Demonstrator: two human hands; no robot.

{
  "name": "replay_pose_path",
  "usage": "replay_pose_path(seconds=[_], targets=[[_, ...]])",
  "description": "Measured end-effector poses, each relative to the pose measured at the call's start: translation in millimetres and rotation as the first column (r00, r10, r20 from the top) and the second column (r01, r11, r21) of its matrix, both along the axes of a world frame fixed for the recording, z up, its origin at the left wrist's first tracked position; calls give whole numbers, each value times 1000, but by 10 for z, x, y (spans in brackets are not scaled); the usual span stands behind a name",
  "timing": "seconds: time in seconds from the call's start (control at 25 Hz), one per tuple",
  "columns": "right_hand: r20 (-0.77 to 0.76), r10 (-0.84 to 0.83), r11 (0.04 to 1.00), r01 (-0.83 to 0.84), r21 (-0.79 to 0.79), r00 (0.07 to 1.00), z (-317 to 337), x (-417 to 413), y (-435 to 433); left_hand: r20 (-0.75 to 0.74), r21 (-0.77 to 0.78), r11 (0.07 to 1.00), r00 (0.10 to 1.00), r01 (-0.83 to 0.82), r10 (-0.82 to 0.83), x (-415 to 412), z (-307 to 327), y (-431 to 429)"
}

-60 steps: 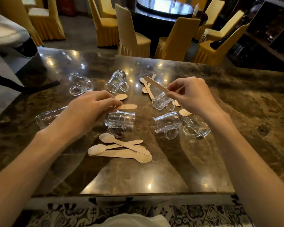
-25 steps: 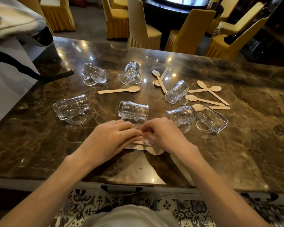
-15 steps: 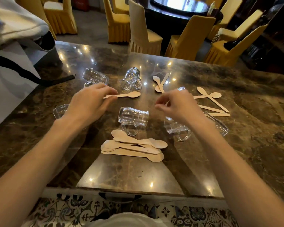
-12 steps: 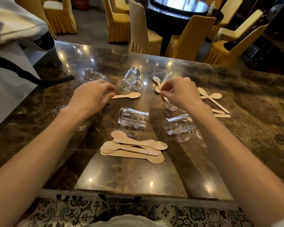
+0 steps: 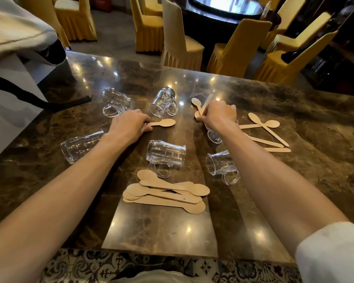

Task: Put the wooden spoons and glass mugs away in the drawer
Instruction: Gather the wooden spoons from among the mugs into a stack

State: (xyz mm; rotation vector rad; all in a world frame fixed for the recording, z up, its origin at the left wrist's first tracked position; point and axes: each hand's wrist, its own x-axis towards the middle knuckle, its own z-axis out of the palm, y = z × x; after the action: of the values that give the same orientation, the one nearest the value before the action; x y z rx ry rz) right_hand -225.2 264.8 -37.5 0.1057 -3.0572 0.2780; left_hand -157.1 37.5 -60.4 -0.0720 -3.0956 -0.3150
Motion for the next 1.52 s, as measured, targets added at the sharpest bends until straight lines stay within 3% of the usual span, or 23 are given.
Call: replay_pose_path(seconds=[0.4, 0.8, 1.16, 1.52], targets=[[32, -101, 987, 96, 127, 994, -25, -49, -47, -68, 32, 999, 998, -3, 5, -16, -33, -21], [-20, -68, 997, 67, -47, 997, 32, -48, -59, -131, 64, 997, 991, 45, -36, 22, 16, -6], [-122, 61, 974, -86, -211, 991, 448, 293, 27, -261, 141, 974, 956, 177, -136, 249, 388, 31], [-142, 177, 949, -208, -237, 974, 724, 856, 114, -280, 175, 934, 925, 312, -256, 738, 679, 149]])
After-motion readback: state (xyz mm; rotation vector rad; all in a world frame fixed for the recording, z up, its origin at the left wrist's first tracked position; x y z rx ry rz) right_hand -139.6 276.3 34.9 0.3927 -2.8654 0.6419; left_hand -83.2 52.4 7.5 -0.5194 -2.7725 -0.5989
